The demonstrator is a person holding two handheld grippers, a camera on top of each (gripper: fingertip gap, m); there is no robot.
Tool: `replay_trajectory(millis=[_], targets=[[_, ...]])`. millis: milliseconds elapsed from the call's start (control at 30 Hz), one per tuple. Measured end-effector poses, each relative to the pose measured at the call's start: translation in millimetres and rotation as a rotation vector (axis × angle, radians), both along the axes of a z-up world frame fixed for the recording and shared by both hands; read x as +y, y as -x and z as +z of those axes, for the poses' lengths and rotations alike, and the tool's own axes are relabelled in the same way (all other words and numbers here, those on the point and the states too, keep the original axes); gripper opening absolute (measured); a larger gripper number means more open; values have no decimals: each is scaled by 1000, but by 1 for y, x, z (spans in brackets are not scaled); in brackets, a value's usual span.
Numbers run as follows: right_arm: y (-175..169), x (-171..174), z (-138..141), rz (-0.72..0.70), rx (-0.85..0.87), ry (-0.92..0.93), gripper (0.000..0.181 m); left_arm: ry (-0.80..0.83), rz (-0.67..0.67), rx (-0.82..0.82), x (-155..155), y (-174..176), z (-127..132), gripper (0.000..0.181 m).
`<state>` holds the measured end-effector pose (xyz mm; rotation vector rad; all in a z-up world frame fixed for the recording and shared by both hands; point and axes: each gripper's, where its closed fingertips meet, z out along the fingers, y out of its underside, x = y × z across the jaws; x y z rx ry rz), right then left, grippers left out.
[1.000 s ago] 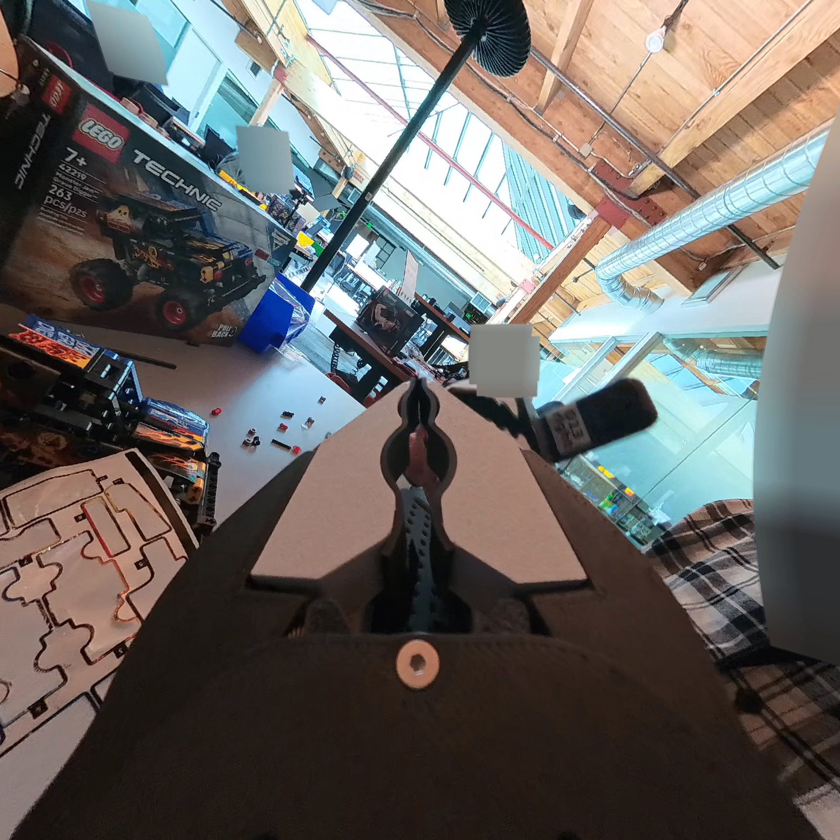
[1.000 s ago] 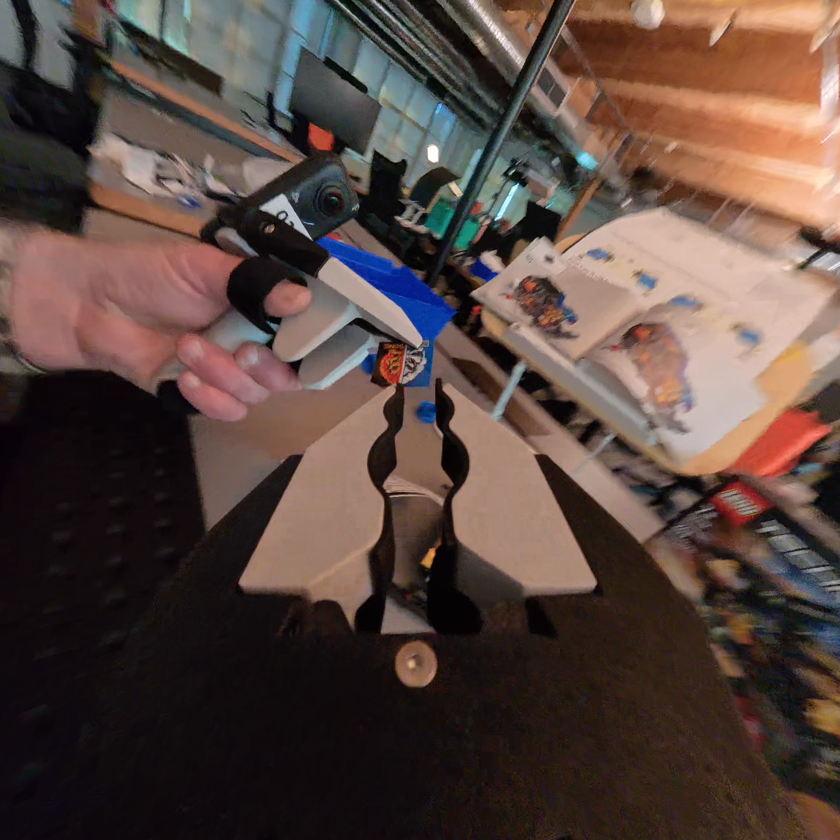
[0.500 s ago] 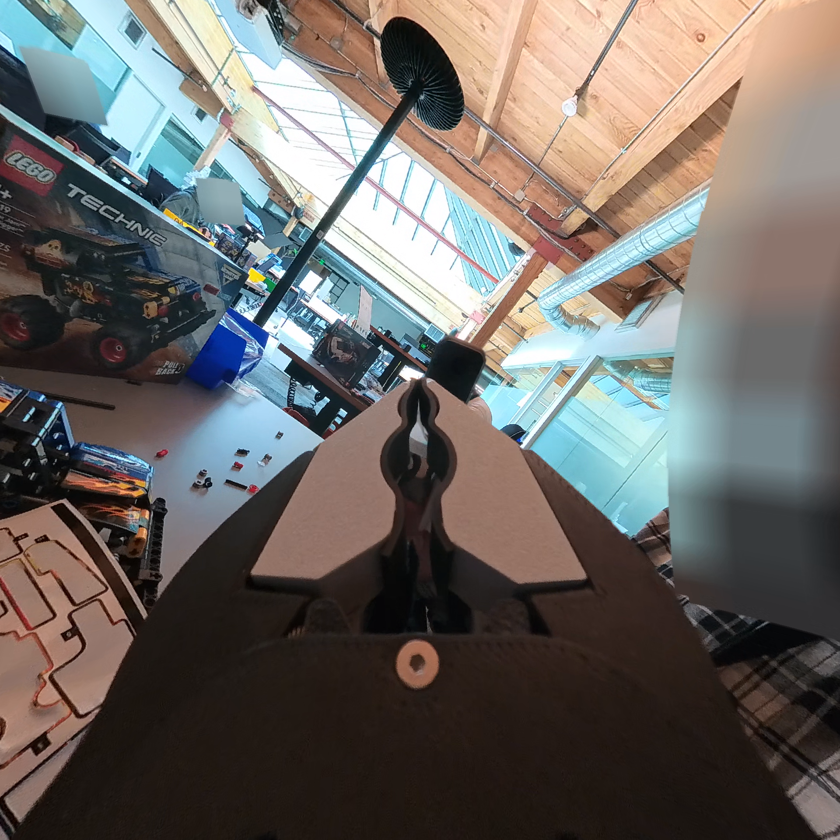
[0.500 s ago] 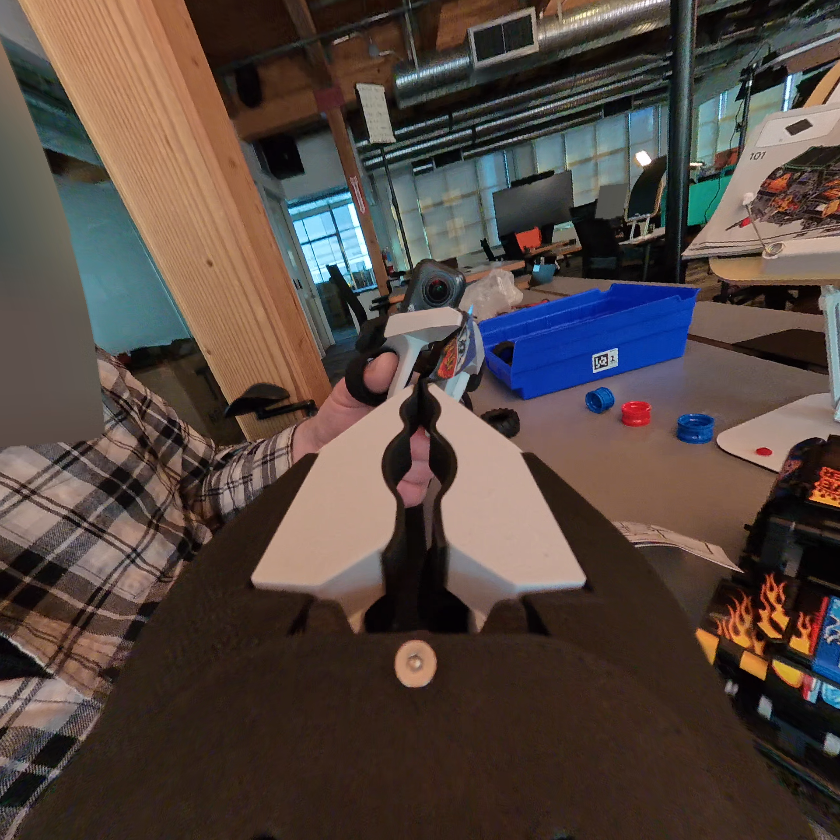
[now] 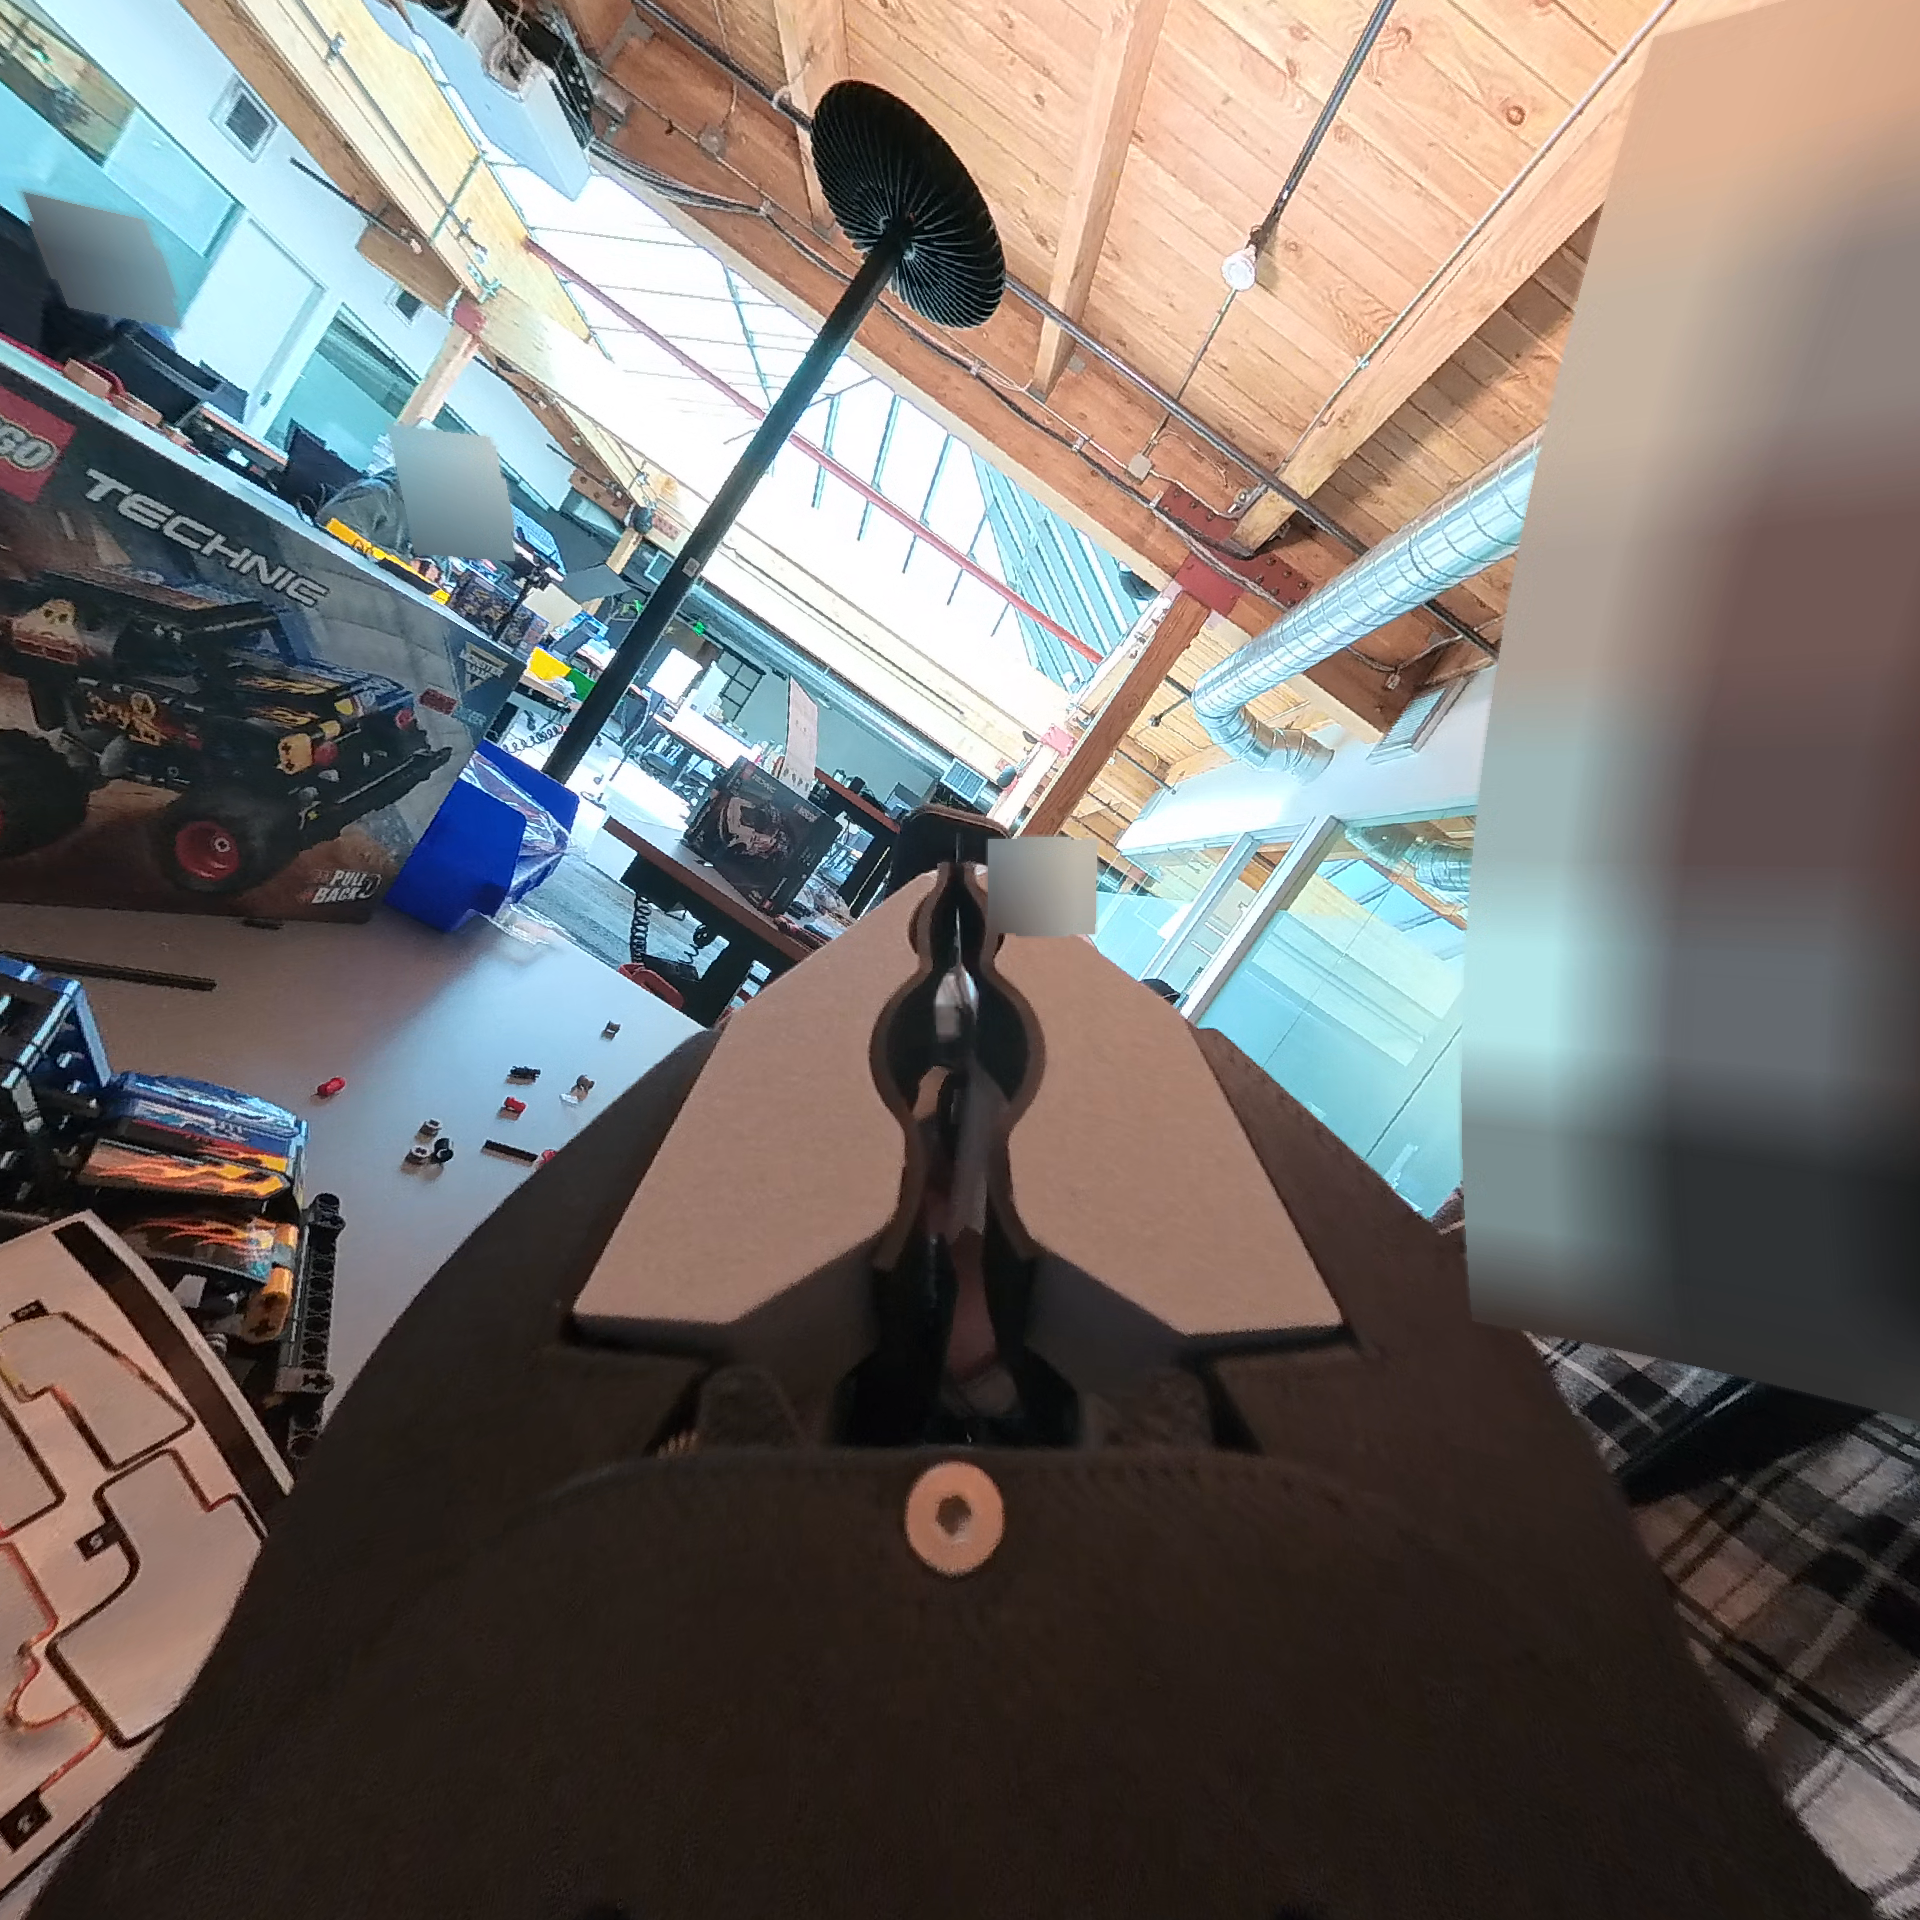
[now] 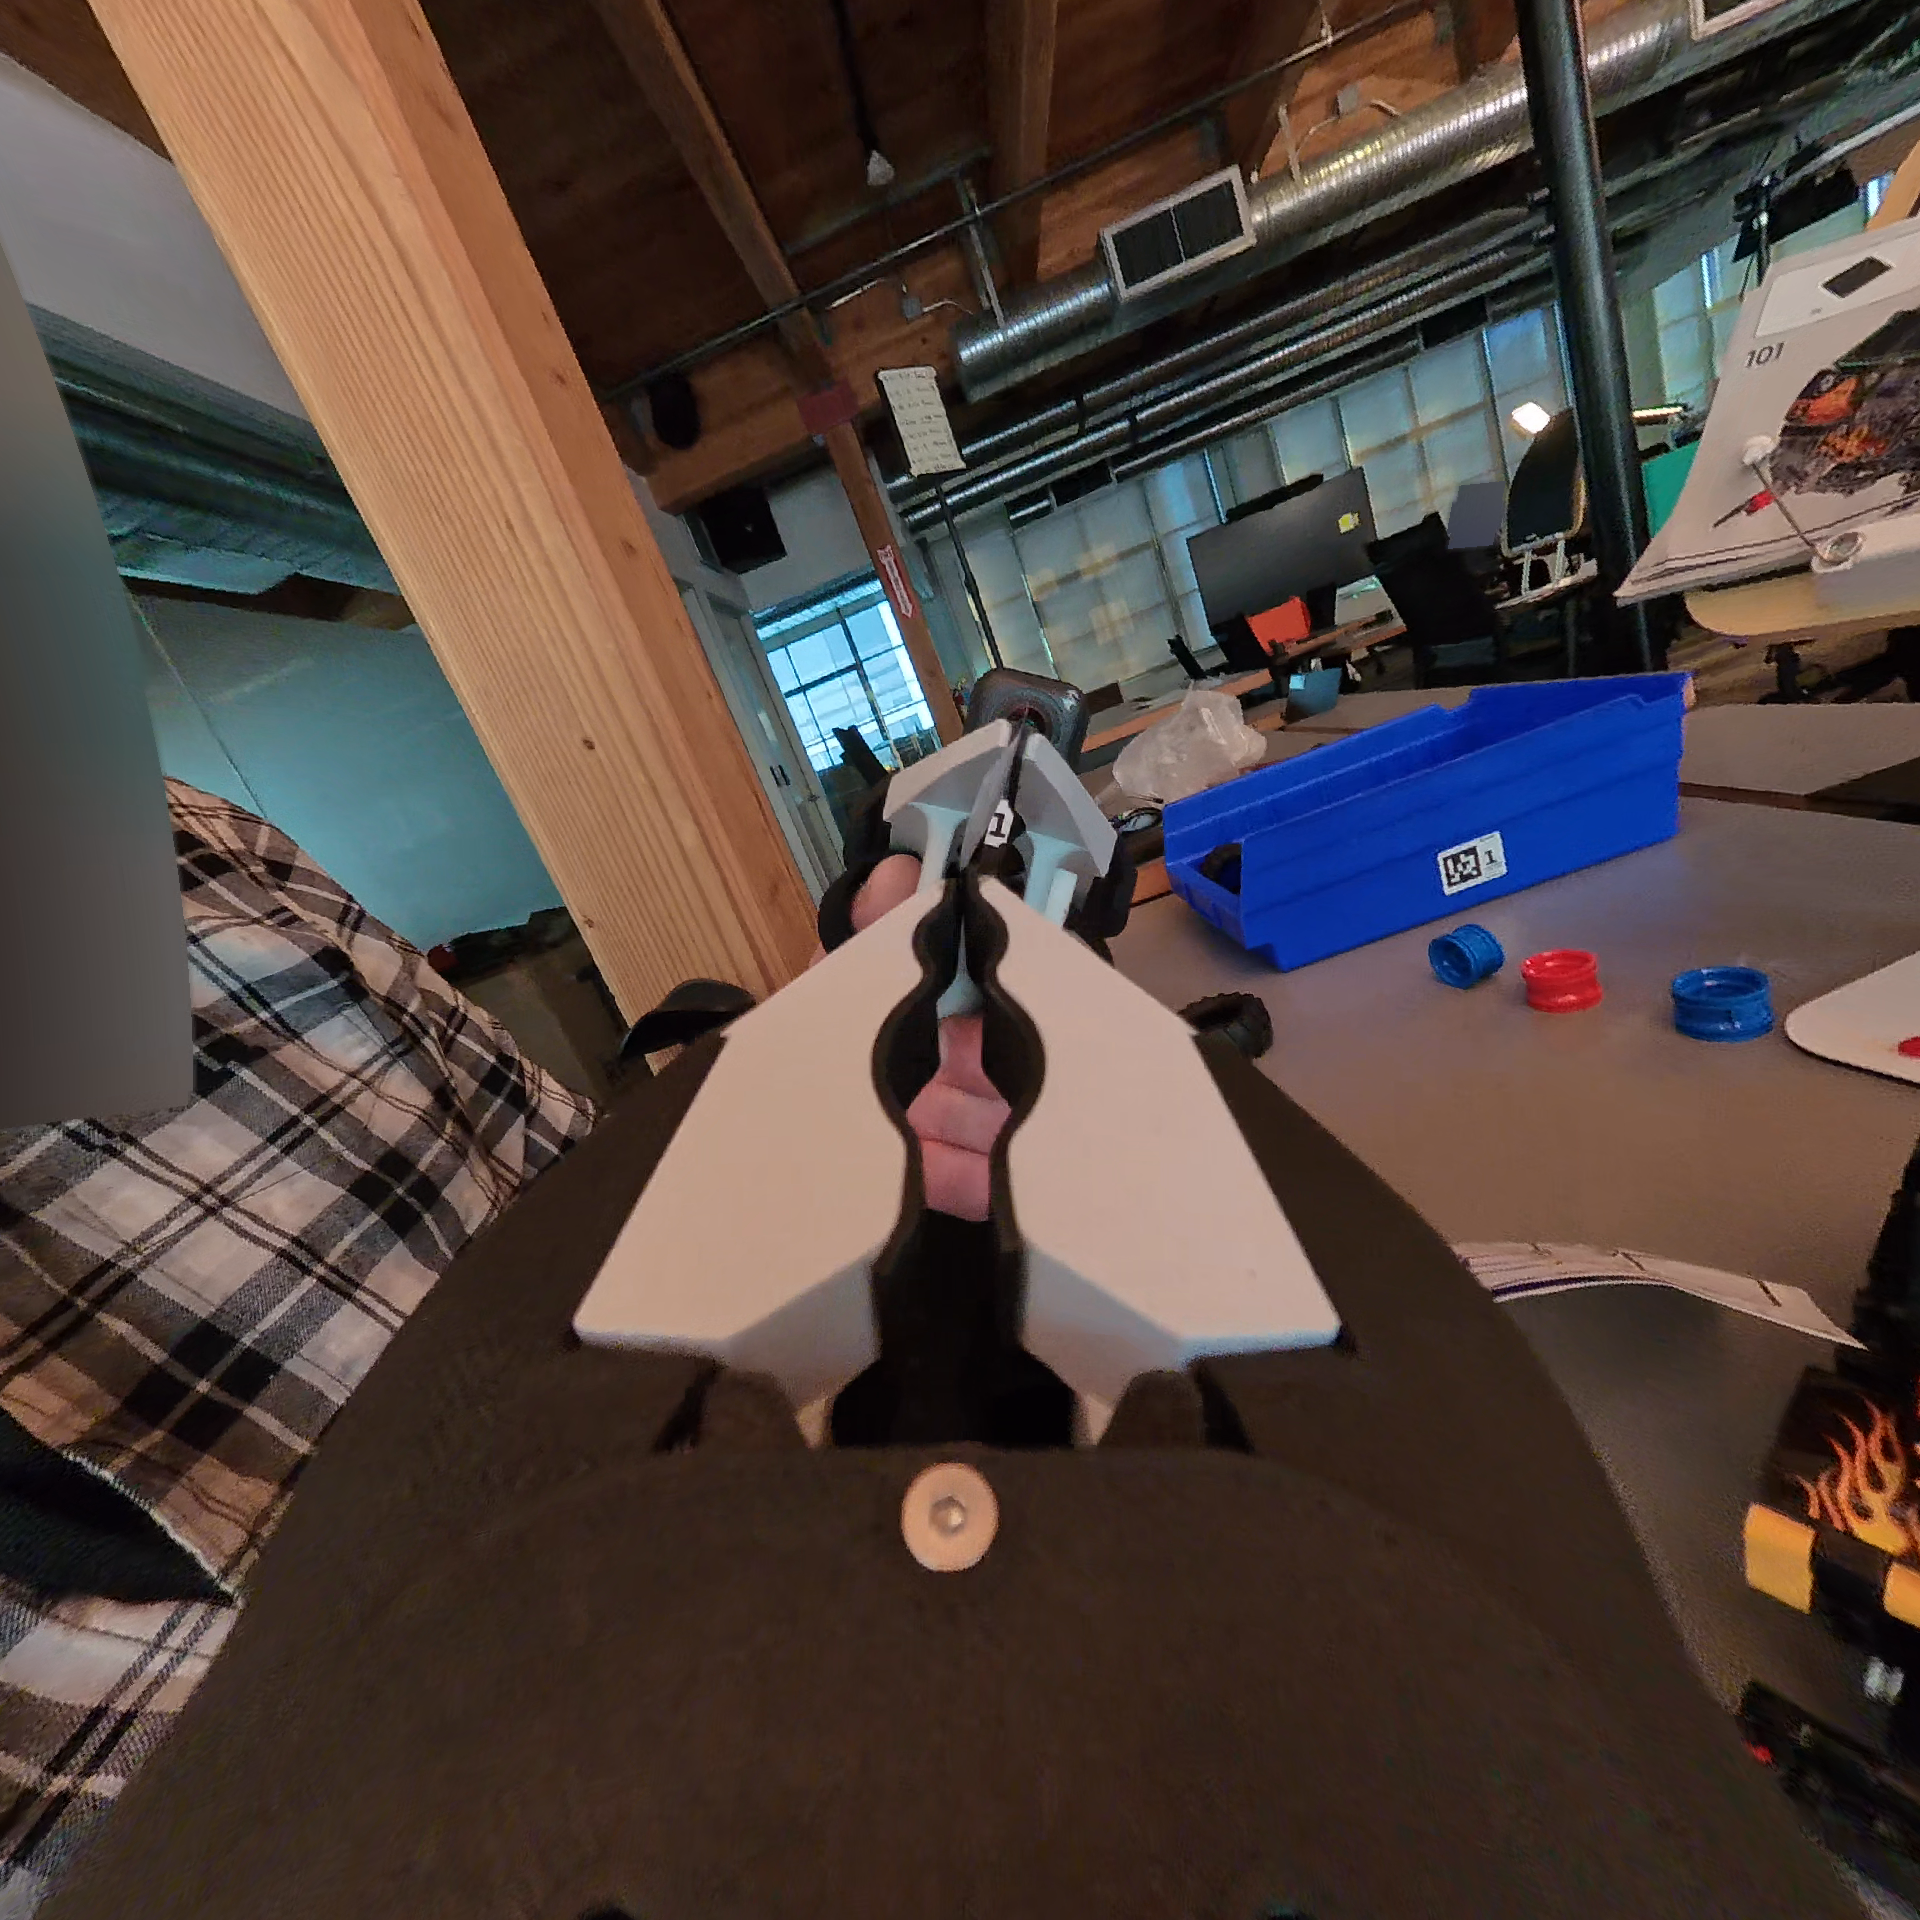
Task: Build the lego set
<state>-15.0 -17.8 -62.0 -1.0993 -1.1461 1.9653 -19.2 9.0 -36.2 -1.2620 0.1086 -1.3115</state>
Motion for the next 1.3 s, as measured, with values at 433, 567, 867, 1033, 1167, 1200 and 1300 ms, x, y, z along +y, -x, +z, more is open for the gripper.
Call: replay_trajectory(millis=[433, 567, 867, 1033, 1167, 1200, 1300], targets=[[-7, 3, 8, -86, 69, -60, 0, -42, 94, 84, 2, -2, 2, 0], [-12, 4, 10, -144, 96, -102, 0, -42, 117, 91, 4, -2, 1, 0], [-9, 15, 7, -151, 103, -13, 1, -70, 159, 1, -1, 17, 16, 0], [-1, 8, 7, -106, 77, 12, 14, -34, 97, -15, 1, 7, 7, 0], [2, 6, 9, -84, 84, 10, 1, -30, 73, -38, 3, 4, 6, 0], [3, 5, 9, -80, 88, 6, 0, -29, 72, -42, 3, 4, 6, 0], [0, 5, 12, -79, 114, 10, 0, -31, 63, -56, 3, 3, 6, 0]])
